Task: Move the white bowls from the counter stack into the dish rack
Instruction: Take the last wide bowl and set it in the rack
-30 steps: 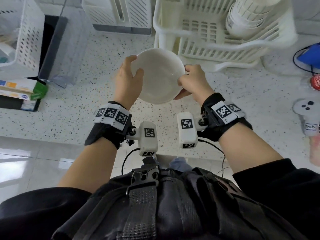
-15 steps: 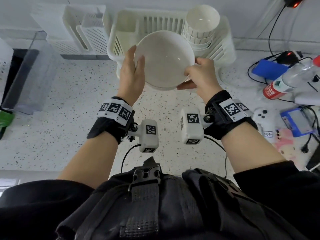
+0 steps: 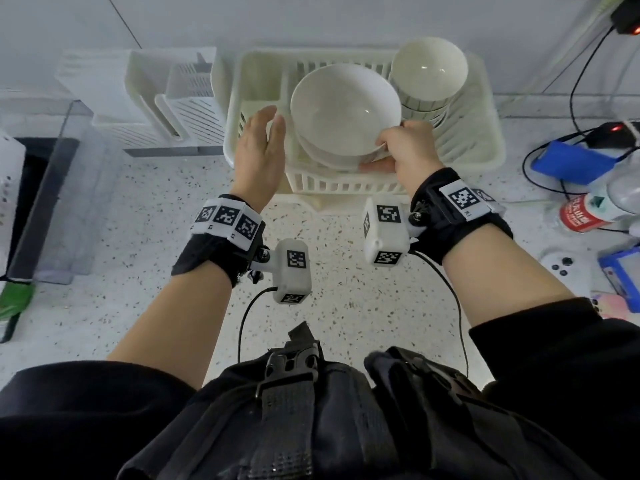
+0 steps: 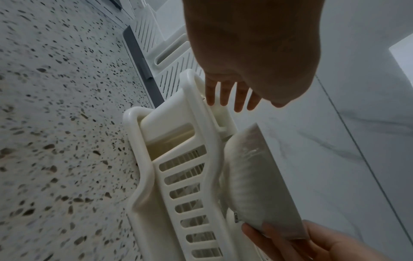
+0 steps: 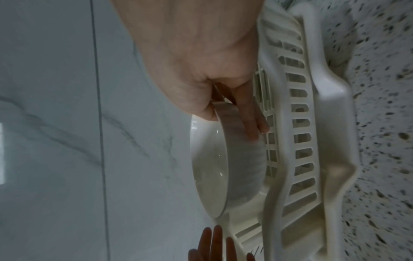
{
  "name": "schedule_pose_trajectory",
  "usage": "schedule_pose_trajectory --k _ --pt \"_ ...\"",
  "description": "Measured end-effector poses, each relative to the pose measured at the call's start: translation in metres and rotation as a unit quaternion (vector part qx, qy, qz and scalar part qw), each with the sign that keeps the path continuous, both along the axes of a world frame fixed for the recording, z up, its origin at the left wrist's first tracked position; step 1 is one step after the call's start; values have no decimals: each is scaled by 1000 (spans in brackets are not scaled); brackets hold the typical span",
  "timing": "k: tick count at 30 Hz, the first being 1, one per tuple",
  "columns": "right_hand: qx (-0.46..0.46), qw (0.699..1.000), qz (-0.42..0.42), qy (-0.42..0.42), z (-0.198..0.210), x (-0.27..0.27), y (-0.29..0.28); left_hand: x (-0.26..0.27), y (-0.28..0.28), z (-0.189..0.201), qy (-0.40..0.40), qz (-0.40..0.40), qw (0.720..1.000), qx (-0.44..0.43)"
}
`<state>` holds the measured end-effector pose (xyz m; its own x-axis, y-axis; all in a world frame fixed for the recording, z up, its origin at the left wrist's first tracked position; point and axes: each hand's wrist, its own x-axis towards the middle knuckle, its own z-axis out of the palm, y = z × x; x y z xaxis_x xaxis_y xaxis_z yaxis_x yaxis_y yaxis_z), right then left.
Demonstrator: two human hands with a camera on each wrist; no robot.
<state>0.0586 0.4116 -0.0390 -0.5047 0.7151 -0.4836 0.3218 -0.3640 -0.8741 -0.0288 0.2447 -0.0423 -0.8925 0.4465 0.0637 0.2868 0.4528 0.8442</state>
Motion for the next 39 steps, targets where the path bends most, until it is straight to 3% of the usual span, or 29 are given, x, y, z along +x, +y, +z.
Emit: schedule_pose_trajectory --k 7,15,26,39 --pt "-6 999 -7 -47 -27 -33 12 -36 12 -25 17 -25 993 -110" --pt "-19 996 4 -87 -49 -51 16 -47 19 -36 47 -54 959 -273" --pt "-83 993 -6 -80 -70 -64 19 -46 22 -44 70 -28 953 -294" --pt "-62 996 -15 -55 -78 -67 30 -45 23 -43 70 -20 948 -309"
